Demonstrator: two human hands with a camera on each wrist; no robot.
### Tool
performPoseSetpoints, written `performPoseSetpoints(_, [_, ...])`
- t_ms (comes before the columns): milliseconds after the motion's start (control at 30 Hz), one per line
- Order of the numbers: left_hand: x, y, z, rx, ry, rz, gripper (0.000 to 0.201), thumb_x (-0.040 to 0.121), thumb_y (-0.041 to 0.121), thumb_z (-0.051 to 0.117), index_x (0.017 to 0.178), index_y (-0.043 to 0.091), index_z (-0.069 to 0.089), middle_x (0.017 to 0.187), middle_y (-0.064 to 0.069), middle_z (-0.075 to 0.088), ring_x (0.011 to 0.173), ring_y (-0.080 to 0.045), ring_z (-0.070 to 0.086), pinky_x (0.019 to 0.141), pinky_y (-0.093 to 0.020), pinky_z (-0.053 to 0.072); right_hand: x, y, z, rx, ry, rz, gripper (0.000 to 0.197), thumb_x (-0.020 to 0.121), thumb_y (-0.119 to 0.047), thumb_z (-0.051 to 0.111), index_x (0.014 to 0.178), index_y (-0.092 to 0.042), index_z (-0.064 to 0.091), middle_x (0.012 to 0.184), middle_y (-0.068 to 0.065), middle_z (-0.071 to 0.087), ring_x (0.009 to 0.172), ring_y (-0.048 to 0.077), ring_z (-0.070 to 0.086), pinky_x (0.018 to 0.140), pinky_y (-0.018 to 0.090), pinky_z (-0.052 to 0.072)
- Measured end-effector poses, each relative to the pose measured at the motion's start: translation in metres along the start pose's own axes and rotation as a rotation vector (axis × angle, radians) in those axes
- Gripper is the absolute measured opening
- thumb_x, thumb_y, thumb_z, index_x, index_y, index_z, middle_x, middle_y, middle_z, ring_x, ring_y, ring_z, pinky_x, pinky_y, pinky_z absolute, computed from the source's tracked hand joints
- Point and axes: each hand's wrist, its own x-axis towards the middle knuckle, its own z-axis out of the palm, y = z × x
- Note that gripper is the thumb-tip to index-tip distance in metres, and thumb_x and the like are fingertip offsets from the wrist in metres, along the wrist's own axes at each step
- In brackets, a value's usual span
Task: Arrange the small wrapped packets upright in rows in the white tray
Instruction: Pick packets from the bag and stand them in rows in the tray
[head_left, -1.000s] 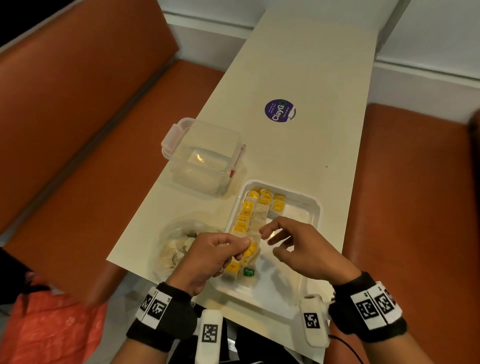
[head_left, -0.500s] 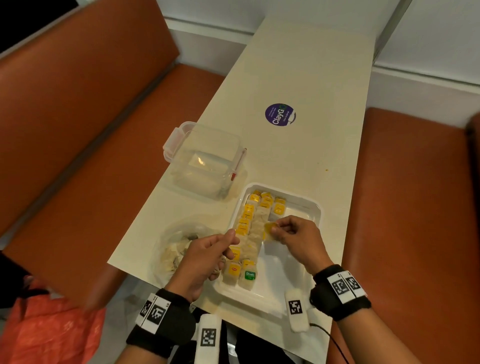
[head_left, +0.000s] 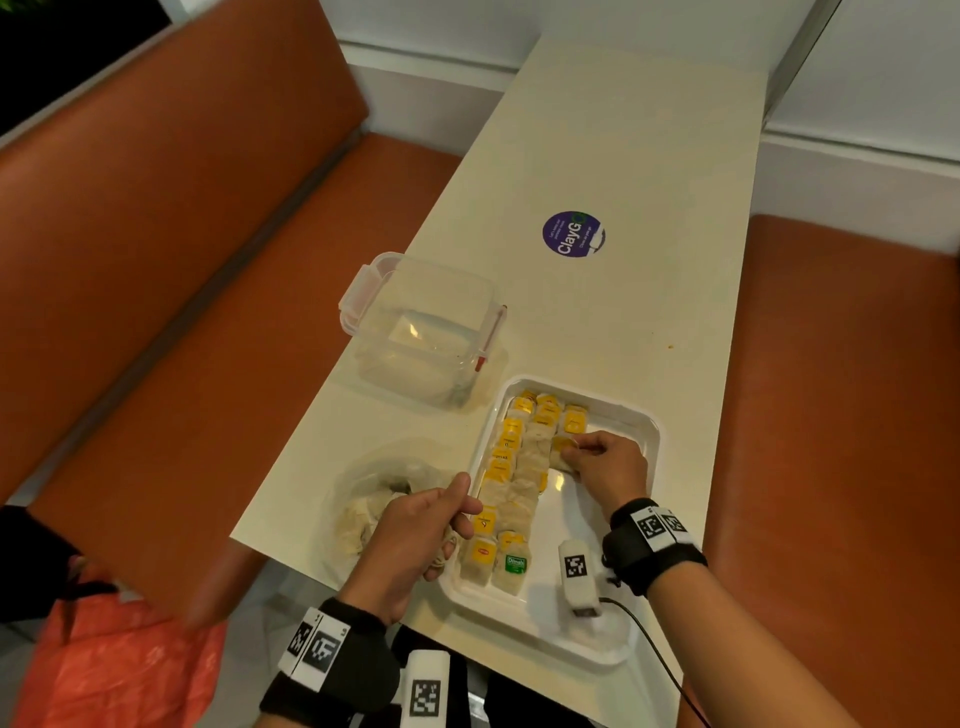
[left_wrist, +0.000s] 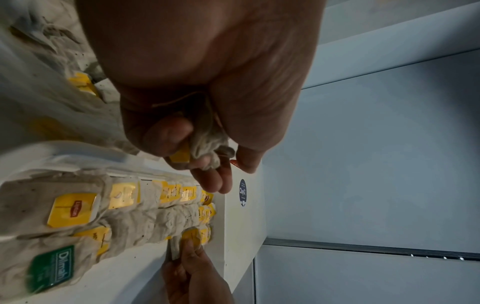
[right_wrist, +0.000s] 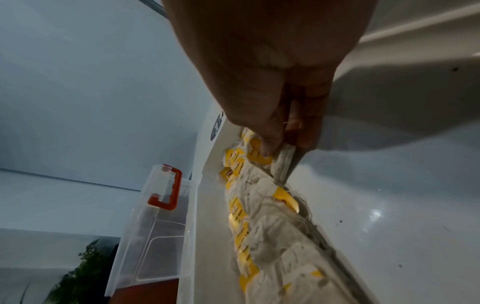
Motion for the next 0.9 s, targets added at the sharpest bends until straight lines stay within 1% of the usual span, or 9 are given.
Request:
performPoseSetpoints(200, [0.001,0.004,0.009,-0.014,-0.019,-0.036,0.054,0.102,0.060,0.051,0.097,0.016,0.082,0.080,-0.004,0.069,0.059,-0.014,0.049,0.050,-0.028,0.032,-0.003,-0.005,-0.001,0.013,0.060,0.024,0.026,0.079,-0.020,0.088,0.099,-0.018,0.072,0.089,-0.003,0.073,0.091,0.019,0.071,0.093,0.037,0.058])
performPoseSetpoints(300, [0.001,0.008,0.014,-0.136,-0.084,-0.061,0.063,0.100,0.066,0.047,0.108,0.014,0.080,0.087,-0.008,0.071,0.068,-0.018,0.057,0.054,-0.031,0.036,-0.025,-0.023,-0.008,-0.013,0.078,-0.077,0.031,0.081,-0.024,0.087,0.105,-0.019,0.069,0.094,-0.006,0.068,0.092,0.017,0.068,0.078,0.026,0.051])
performPoseSetpoints(367, [0.001,0.010,0.017,-0.252,-0.130,-0.088,0.070,0.100,0.068,0.044,0.118,0.009,0.076,0.091,-0.011,0.070,0.072,-0.020,0.060,0.057,-0.033,0.038,-0.050,-0.041,-0.017,-0.042,-0.049,-0.197,0.026,0.081,-0.031,0.088,0.100,-0.026,0.071,0.094,-0.008,0.071,0.086,0.013,0.068,0.070,0.019,0.049])
performPoseSetpoints(433, [0.002,0.012,0.020,-0.325,-0.173,-0.092,0.075,0.100,0.069,0.039,0.124,0.007,0.073,0.096,-0.015,0.070,0.075,-0.022,0.062,0.058,-0.033,0.041,-0.080,-0.058,-0.026,-0.095,-0.279,-0.334,0.025,0.078,-0.038,0.089,0.097,-0.033,0.075,0.094,-0.010,0.073,0.081,0.007,0.068,0.069,0.017,0.051])
performPoseSetpoints(533, [0.001,0.013,0.021,-0.267,-0.248,-0.056,0.080,0.102,0.072,0.024,0.125,0.016,0.077,0.109,-0.021,0.074,0.089,-0.027,0.069,0.067,-0.034,0.049,-0.119,-0.074,-0.034,-0.214,-0.503,-0.527,0.033,0.075,-0.043,0.091,0.104,-0.044,0.075,0.101,-0.015,0.071,0.087,0.005,0.066,0.072,0.018,0.052])
performPoseSetpoints(600, [-0.001,0.013,0.023,-0.212,-0.280,-0.042,0.082,0.102,0.073,0.018,0.125,0.021,0.077,0.120,-0.016,0.076,0.106,-0.027,0.074,0.083,-0.040,0.055,-0.129,-0.075,-0.033,-0.345,-0.561,-0.652,0.044,0.079,-0.036,0.087,0.115,-0.056,0.069,0.103,-0.018,0.067,0.091,0.003,0.063,0.075,0.016,0.049])
performPoseSetpoints(667, [-0.003,0.014,0.027,-0.196,-0.298,-0.046,0.082,0.100,0.074,0.018,0.128,0.022,0.076,0.122,-0.016,0.076,0.115,-0.030,0.072,0.098,-0.048,0.055,-0.128,-0.071,-0.033,-0.459,-0.571,-0.743,0.052,0.082,-0.030,0.084,0.121,-0.058,0.065,0.104,-0.018,0.061,0.092,0.004,0.058,0.076,0.016,0.047])
performPoseSetpoints(833, [-0.001,0.009,0.026,-0.290,-0.336,-0.085,0.083,0.097,0.077,0.025,0.133,0.020,0.072,0.126,-0.025,0.071,0.105,-0.033,0.070,0.092,-0.048,0.055,-0.130,-0.066,-0.039,-0.560,-0.592,-0.769,0.043,0.077,-0.043,0.086,0.116,-0.047,0.070,0.115,-0.021,0.053,0.102,0.004,0.049,0.086,0.026,0.049])
performPoseSetpoints(900, [-0.003,0.007,0.026,-0.307,-0.341,-0.091,0.082,0.098,0.077,0.025,0.133,0.020,0.072,0.127,-0.023,0.072,0.107,-0.036,0.070,0.099,-0.054,0.055,-0.134,-0.066,-0.040,-0.616,-0.597,-0.777,0.045,0.073,-0.052,0.086,0.115,-0.044,0.071,0.119,-0.020,0.051,0.105,0.004,0.047,0.087,0.025,0.047])
